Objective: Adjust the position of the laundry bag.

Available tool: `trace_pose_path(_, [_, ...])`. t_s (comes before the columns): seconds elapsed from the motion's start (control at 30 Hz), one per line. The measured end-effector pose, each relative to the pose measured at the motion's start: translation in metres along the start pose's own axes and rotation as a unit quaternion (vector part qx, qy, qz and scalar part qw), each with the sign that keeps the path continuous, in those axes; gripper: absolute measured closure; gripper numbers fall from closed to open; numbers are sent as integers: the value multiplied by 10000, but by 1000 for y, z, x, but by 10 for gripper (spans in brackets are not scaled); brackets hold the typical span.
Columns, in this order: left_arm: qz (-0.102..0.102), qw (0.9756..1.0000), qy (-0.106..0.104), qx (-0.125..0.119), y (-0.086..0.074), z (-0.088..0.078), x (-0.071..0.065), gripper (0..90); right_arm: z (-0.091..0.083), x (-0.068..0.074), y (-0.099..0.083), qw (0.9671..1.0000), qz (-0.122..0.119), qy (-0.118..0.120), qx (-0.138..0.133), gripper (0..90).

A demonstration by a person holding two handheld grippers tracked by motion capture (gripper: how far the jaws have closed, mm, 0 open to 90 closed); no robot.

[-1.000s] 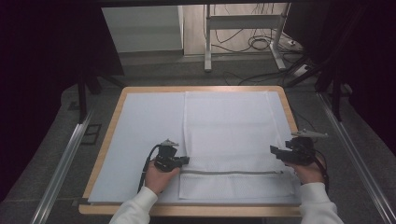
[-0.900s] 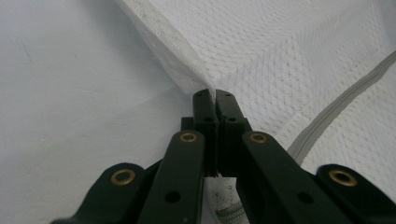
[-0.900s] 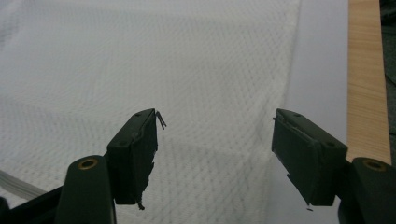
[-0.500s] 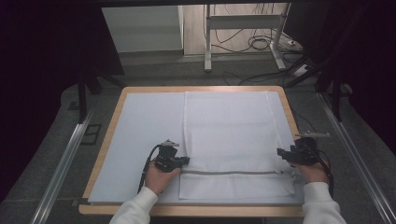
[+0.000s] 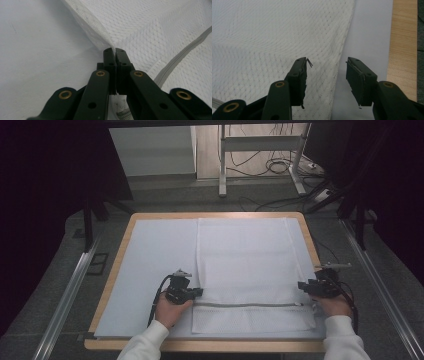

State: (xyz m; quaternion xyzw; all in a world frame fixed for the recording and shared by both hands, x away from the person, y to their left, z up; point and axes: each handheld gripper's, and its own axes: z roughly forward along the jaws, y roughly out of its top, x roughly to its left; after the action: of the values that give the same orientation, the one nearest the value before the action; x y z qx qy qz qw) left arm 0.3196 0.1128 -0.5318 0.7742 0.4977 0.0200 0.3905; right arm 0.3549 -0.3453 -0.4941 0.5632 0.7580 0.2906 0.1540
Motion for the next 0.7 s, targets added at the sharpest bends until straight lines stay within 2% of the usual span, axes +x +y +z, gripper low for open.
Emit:
trace_pose_path(0.23, [10,10000,-5,4,0,0,0,892,3,1,-1,10000,-35,30,71,542])
trace_pose_path(0.5, [24,10000,8,18,0,0,0,893,3,2,-2,9997,-191,-53,116,649])
trace_pose_path(0.7, [25,10000,4,9,0,-1,0,893,4,3,-2,9996,-256,-12,154,733])
